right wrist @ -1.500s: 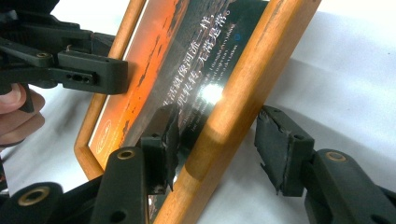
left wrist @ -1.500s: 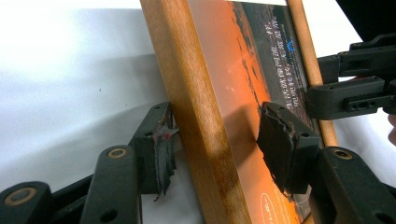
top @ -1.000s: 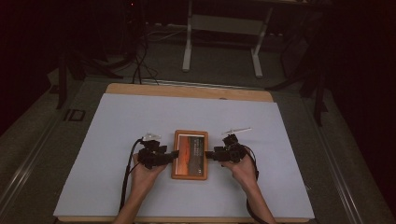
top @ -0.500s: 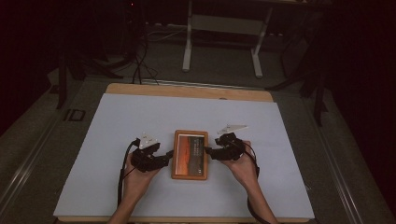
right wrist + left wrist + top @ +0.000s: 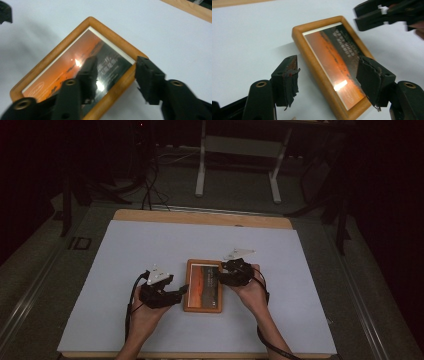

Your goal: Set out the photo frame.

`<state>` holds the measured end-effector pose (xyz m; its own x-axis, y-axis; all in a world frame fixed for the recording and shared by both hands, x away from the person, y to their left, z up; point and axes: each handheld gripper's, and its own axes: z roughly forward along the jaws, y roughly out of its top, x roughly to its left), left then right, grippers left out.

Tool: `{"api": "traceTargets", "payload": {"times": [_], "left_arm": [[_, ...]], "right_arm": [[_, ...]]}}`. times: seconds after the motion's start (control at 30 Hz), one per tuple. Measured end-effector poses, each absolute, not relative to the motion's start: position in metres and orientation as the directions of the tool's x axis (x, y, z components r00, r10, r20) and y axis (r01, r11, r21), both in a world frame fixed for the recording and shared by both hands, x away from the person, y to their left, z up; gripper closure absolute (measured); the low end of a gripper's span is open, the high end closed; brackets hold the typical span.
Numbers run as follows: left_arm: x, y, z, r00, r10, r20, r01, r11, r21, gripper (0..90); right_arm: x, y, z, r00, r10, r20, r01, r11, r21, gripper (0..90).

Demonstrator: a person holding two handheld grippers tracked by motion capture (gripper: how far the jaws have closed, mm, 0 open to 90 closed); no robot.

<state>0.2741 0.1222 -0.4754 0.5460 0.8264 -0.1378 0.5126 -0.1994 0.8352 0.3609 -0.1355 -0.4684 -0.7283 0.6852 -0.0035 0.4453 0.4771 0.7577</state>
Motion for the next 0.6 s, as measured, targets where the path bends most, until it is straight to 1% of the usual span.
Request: {"api": "traceTargets", "payload": {"times": [0.13,0.2,0.27,0.3,0.33,0.37,0.47,0.6], "left_arm": [[0.27,0.121,-0.47,0.56,0.819,-0.129,0.494,-0.204,0.845,34.4],[0.269,0.121,-0.467,0.567,0.815,-0.125,0.489,-0.21,0.847,34.4],[0.268,0.123,-0.465,0.569,0.813,-0.125,0.484,-0.209,0.85,34.4],[0.268,0.123,-0.465,0.569,0.813,-0.124,0.481,-0.207,0.852,34.4],[0.268,0.124,-0.464,0.568,0.814,-0.124,0.479,-0.204,0.853,34.5],[0.267,0.124,-0.463,0.568,0.813,-0.127,0.479,-0.201,0.855,34.5],[0.267,0.126,-0.461,0.566,0.814,-0.127,0.476,-0.197,0.857,34.6],[0.267,0.126,-0.46,0.566,0.814,-0.13,0.474,-0.192,0.859,34.7]], "right_arm": [[0.366,-0.132,-0.47,-0.726,0.687,0.014,0.446,0.455,0.771,65.9],[0.368,-0.131,-0.471,-0.722,0.692,0.007,0.441,0.452,0.776,71.2],[0.369,-0.13,-0.471,-0.716,0.698,0.0,0.437,0.448,0.78,78.9],[0.37,-0.13,-0.471,-0.719,0.695,0.0,0.434,0.45,0.781,84.9],[0.371,-0.129,-0.472,-0.722,0.692,-0.006,0.431,0.456,0.778,88.6],[0.371,-0.128,-0.473,-0.721,0.693,-0.017,0.429,0.465,0.775,90.0],[0.374,-0.122,-0.476,-0.719,0.693,-0.057,0.417,0.495,0.763,90.0],[0.379,-0.119,-0.48,-0.708,0.704,-0.062,0.427,0.497,0.755,90.0]]}}
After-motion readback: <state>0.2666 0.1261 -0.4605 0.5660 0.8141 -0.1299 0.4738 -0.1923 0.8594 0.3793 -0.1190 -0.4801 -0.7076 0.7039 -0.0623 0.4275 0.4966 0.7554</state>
